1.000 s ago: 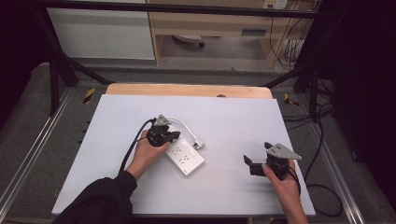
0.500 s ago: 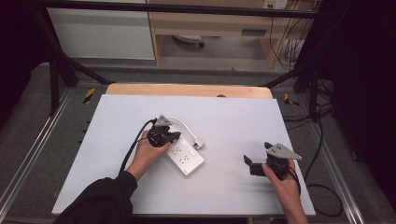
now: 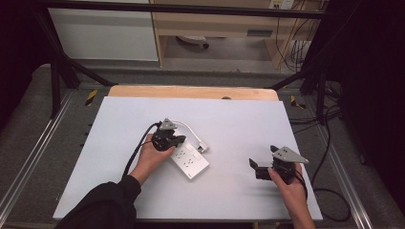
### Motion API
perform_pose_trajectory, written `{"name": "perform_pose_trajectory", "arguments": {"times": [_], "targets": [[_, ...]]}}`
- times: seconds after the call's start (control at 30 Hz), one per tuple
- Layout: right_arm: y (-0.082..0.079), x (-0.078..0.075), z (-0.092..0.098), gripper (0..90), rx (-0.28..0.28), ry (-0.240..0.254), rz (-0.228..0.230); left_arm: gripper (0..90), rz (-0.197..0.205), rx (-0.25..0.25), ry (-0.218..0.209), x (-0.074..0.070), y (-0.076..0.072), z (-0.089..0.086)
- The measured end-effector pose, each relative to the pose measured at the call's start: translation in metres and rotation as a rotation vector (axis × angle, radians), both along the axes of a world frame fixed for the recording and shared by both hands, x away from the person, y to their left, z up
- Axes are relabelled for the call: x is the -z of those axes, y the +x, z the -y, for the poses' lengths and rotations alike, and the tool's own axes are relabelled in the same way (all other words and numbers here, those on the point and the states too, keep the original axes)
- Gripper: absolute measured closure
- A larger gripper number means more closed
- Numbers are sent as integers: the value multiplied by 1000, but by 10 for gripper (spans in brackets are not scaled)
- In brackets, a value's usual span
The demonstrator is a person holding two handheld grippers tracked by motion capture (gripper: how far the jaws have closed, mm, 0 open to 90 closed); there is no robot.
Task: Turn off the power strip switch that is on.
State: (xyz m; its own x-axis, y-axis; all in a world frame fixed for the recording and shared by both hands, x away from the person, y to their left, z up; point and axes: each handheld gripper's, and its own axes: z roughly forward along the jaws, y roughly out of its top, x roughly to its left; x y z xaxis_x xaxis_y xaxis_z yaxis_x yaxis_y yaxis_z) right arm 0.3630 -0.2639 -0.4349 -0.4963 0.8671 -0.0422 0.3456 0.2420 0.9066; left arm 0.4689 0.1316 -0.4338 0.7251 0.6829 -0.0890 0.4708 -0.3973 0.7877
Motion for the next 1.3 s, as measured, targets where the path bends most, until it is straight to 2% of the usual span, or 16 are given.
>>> {"name": "perform_pose_trajectory", "arguments": {"times": [1.3], "targets": [[0, 0, -2, 28, -7, -9, -2, 900, 7, -13, -5, 2, 0, -2]]}}
